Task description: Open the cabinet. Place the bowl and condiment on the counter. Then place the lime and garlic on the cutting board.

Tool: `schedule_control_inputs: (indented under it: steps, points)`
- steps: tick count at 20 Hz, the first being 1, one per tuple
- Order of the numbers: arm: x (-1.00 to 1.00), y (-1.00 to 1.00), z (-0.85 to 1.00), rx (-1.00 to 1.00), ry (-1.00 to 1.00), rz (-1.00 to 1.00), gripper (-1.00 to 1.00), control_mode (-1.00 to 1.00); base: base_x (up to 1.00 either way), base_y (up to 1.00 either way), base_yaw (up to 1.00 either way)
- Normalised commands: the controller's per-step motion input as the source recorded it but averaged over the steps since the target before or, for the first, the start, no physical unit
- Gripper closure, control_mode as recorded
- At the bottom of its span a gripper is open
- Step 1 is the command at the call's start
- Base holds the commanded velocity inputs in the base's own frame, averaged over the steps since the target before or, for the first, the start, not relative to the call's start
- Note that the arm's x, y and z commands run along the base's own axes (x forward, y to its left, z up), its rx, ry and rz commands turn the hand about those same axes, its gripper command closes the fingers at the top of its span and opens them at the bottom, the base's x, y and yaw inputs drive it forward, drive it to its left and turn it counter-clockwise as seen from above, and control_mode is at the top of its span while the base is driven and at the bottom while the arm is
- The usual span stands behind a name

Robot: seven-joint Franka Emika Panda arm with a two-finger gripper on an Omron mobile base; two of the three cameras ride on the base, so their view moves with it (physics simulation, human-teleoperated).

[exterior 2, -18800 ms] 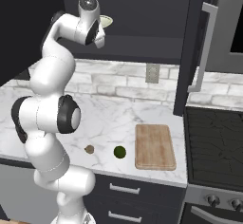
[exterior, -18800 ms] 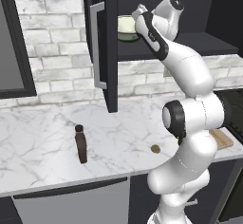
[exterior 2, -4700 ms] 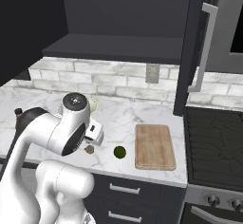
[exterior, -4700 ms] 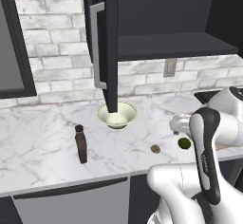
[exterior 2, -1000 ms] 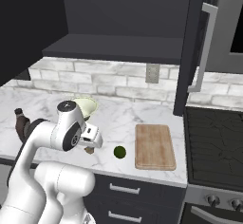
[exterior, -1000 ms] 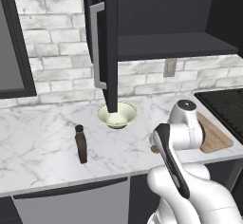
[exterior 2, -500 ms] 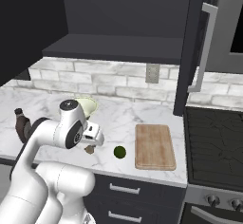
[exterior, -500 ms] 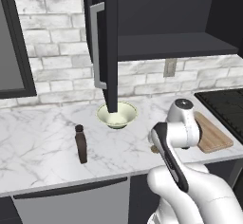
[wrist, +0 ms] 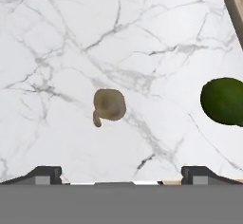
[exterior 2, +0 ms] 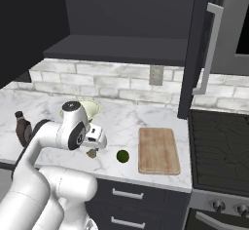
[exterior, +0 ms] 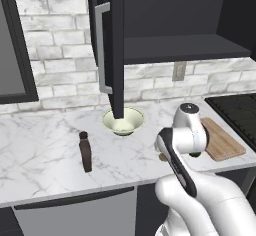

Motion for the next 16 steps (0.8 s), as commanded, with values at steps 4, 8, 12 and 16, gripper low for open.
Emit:
schedule_control_inputs:
  steps: [4,8,12,16]
  points:
    - [0.02,0.06,-0.24,-0.01,0.00,0.04,-1.00,-1.00,0.00,0.00,0.00]
    - [0.03,0.06,-0.26,0.00,0.00,0.03,-1.00,-1.00,0.00,0.00,0.00]
    - [0.04,0.06,-0.34,0.00,0.00,0.03,-1.00,-1.00,0.00,0.00,0.00]
    - [0.02,0.01,-0.37,0.00,0.00,0.02,-1.00,-1.00,0.00,0.00,0.00]
